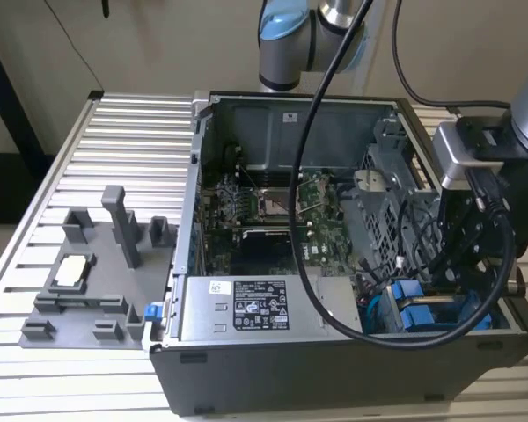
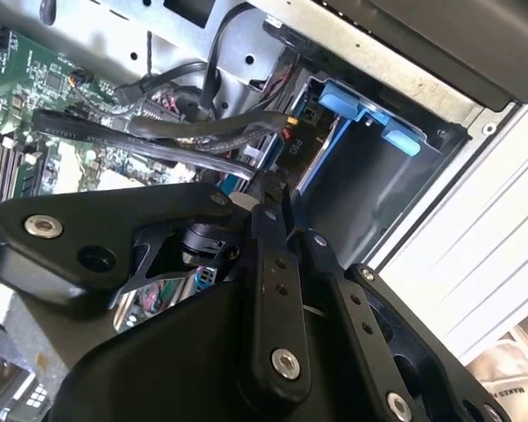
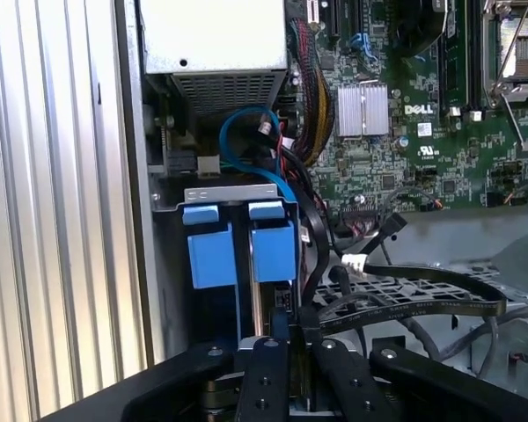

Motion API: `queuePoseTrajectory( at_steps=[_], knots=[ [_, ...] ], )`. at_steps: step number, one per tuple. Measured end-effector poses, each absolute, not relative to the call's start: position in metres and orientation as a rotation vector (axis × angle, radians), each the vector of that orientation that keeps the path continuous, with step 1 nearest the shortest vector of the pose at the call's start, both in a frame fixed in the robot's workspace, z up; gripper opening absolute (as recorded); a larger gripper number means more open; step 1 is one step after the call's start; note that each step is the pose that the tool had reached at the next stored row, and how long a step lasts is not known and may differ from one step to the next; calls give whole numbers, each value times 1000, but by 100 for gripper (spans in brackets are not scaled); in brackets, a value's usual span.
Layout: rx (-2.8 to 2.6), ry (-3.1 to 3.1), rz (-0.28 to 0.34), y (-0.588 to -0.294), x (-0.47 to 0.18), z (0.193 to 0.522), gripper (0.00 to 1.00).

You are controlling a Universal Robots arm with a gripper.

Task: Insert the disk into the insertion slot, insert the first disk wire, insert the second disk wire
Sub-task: 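Insert the second disk wire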

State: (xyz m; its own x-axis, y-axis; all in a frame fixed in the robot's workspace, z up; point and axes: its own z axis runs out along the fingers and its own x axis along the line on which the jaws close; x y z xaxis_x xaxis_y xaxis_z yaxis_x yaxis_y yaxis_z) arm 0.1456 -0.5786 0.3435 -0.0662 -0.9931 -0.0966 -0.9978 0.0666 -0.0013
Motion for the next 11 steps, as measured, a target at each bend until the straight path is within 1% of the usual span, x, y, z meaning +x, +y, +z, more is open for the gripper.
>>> queuePoseTrajectory(
  at_steps=[11],
  knots=[
    [-2107, 2228, 105, -579, 148, 338, 16]
  ],
)
